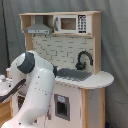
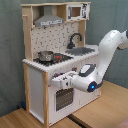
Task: Play with the kitchen
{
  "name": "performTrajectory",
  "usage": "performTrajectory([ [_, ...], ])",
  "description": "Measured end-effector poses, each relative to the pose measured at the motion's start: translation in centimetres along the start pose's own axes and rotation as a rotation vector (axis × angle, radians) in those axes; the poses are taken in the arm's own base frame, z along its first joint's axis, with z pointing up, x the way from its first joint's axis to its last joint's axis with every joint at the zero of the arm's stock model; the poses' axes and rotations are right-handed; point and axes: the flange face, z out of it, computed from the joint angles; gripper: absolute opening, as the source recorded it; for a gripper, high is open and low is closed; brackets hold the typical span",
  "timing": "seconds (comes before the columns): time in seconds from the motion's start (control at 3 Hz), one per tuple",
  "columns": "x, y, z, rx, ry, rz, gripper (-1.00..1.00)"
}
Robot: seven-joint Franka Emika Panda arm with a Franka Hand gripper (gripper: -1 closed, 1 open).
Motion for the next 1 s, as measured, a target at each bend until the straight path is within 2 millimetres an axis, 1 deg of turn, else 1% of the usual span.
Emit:
performTrajectory([
  [0.33, 0.02, -0.03, 0.01, 0.001, 0.000, 0.003, -1.00],
  [0.67, 0.55, 0.63, -0.37, -0.001, 0.005, 0.128, -1.00],
  [1.0, 0.55, 0.66, -0.38, -0.001, 0.008, 0.249, -1.00],
])
